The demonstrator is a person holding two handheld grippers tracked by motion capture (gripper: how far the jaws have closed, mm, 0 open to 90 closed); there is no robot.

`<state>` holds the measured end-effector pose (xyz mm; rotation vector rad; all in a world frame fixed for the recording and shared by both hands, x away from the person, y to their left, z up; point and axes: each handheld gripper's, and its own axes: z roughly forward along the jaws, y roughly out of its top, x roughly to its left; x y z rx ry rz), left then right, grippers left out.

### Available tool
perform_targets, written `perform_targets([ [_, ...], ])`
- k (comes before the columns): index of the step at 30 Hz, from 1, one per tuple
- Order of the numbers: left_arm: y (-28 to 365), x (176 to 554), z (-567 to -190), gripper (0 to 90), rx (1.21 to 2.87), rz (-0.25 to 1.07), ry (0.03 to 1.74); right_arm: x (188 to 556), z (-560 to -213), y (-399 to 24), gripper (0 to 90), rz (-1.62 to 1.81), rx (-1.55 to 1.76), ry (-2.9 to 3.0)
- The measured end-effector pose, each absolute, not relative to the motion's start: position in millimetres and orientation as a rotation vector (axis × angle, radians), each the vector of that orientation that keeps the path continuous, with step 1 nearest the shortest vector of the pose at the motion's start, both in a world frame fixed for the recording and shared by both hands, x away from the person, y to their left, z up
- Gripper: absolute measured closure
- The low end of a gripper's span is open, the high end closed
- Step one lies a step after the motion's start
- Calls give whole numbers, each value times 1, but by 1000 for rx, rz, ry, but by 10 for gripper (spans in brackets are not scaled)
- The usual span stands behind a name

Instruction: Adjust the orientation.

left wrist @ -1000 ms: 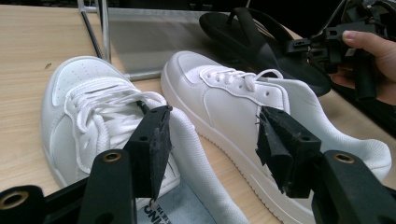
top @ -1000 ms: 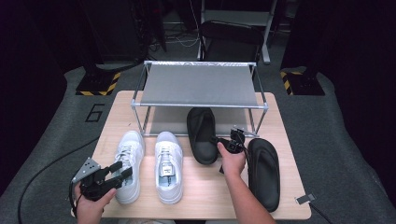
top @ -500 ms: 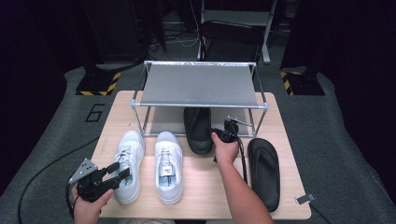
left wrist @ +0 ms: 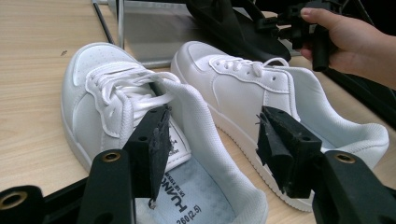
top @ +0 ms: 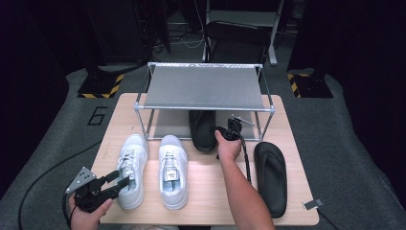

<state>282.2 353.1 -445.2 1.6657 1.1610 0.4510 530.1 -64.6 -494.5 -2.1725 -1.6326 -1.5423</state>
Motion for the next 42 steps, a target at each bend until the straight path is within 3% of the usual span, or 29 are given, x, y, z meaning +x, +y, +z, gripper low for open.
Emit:
perform_targets([
  [25, 359, 278, -443, 440, 1675, 456, 1181, 568, -513, -56, 650, -1576, -2279, -1615],
  [42, 349, 281, -444, 439, 1703, 435, 1170, 572, -523, -50, 647, -1548, -2252, -1517],
])
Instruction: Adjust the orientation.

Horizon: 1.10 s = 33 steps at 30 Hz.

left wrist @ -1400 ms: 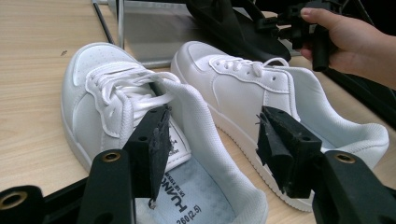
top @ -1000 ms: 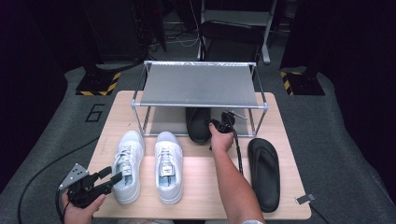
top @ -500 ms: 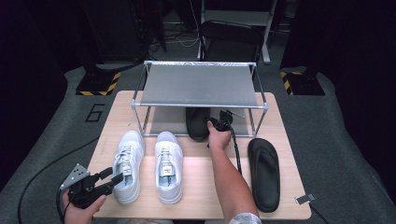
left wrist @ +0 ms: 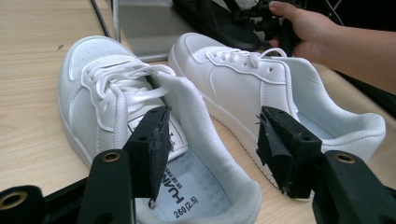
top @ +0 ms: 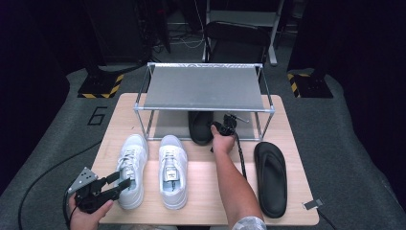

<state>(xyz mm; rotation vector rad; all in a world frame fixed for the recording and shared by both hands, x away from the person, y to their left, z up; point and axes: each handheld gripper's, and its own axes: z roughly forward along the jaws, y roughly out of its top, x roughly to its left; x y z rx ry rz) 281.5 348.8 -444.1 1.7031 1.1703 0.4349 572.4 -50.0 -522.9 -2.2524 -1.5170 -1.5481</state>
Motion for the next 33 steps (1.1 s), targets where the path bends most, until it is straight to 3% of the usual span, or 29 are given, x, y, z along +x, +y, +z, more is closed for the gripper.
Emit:
perform_targets([
  [8, 350, 280, -446, 435, 1692, 436, 1172, 570, -520, -48, 584, -1566, -2258, -1570],
  [16, 343, 281, -449, 435, 1680, 417, 1150, 554, -515, -55, 594, -1621, -2252, -1780],
  [27, 319, 299, -448, 436, 1686, 382, 1080, 497, -496, -68, 640, -1621, -2149, -1857],
  [33, 311, 311, -448, 435, 1708, 360, 1070, 472, -482, -71, 612, -1657, -2080, -1946],
])
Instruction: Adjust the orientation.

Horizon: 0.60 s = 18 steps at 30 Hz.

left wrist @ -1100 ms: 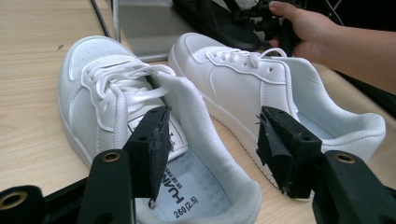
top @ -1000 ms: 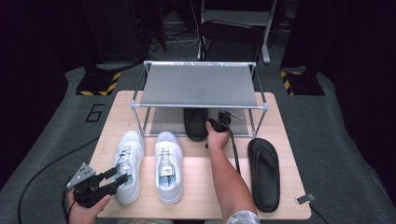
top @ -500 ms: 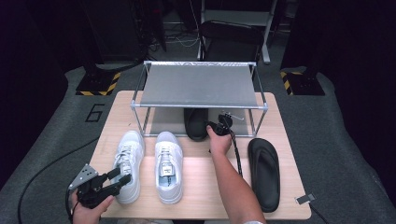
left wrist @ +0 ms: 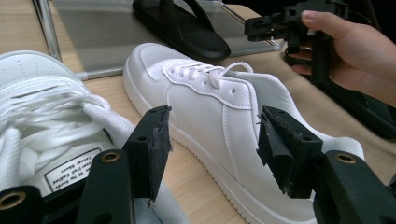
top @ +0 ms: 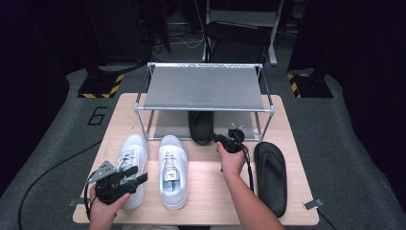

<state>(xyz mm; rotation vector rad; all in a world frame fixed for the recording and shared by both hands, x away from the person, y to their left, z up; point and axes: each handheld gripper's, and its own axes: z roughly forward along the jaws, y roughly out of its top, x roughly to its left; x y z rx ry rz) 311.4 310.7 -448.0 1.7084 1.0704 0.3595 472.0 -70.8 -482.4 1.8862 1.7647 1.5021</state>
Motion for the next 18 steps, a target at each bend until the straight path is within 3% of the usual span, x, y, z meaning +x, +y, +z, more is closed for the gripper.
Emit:
perform_targets([
  [18, 311, 312, -440, 435, 1717, 363, 1083, 400, -486, -100, 660, 1552, 1775, 1895],
])
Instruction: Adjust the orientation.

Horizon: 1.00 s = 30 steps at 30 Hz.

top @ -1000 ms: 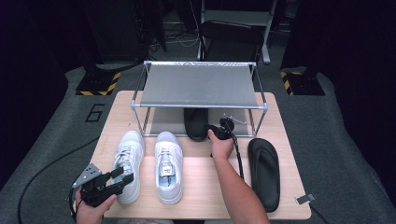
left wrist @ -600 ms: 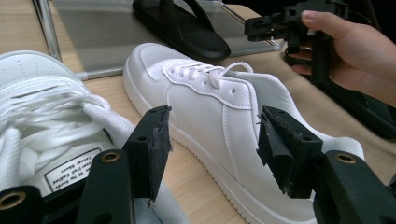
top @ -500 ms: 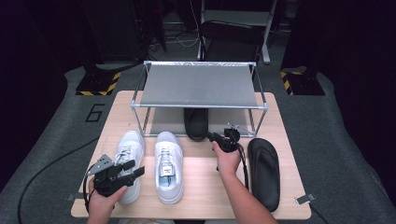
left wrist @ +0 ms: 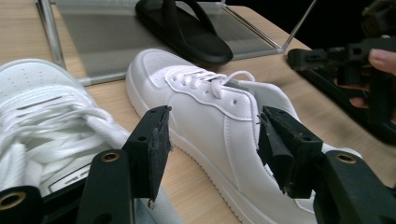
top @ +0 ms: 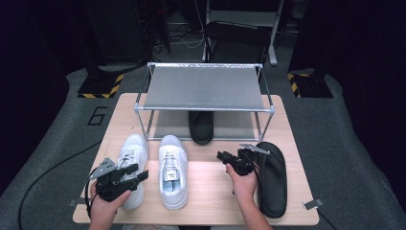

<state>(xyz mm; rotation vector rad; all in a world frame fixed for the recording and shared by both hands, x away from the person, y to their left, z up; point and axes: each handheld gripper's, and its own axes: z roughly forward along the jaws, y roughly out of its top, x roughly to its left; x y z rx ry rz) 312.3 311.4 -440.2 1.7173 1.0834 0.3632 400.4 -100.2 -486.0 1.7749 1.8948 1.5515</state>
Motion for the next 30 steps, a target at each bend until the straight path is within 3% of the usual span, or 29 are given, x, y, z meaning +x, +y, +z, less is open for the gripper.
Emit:
perform_targets([
  [23, 314, 304, -438, 432, 1687, 395, 1107, 330, -462, -155, 636, 1363, 1595, 1891],
  [30, 313, 305, -439, 431, 1682, 391, 1109, 323, -466, -172, 629, 1309, 1619, 1836],
])
